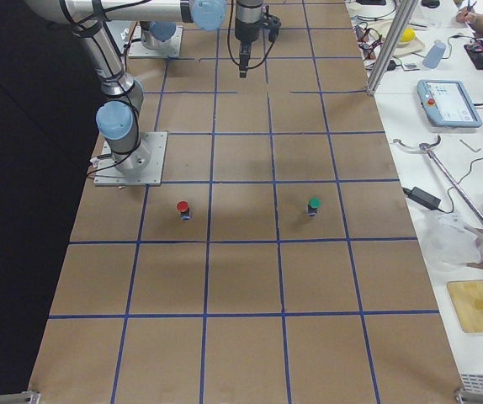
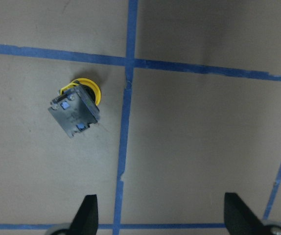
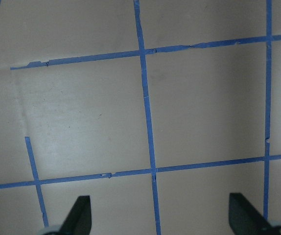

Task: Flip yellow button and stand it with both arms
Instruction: 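Close the left gripper on the yellow button's black body, then lift the button with the left gripper and carry it toward the right gripper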

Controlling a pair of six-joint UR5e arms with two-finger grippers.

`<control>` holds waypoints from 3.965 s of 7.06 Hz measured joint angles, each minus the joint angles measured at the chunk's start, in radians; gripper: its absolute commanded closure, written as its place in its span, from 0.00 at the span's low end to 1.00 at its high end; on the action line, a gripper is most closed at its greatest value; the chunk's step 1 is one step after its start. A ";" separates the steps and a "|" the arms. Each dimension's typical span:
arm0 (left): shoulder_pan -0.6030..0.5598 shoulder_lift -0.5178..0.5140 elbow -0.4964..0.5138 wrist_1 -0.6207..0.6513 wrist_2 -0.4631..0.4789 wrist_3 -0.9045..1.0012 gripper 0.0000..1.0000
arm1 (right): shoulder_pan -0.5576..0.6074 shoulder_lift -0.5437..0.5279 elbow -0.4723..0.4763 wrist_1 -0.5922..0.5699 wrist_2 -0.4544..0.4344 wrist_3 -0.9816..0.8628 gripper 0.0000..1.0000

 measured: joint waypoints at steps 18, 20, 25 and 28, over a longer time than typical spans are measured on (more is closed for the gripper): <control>0.016 -0.083 -0.023 0.133 -0.009 0.011 0.71 | -0.005 -0.012 0.053 -0.016 0.013 -0.010 0.00; -0.053 -0.018 -0.020 -0.057 -0.196 0.017 0.77 | -0.007 -0.012 0.052 -0.016 0.015 -0.009 0.00; -0.327 0.025 -0.089 -0.179 -1.137 -0.002 0.78 | -0.137 -0.007 0.044 0.018 0.474 0.148 0.00; -0.459 0.014 -0.142 -0.165 -1.529 0.004 0.78 | -0.163 0.005 0.060 0.030 0.678 0.327 0.00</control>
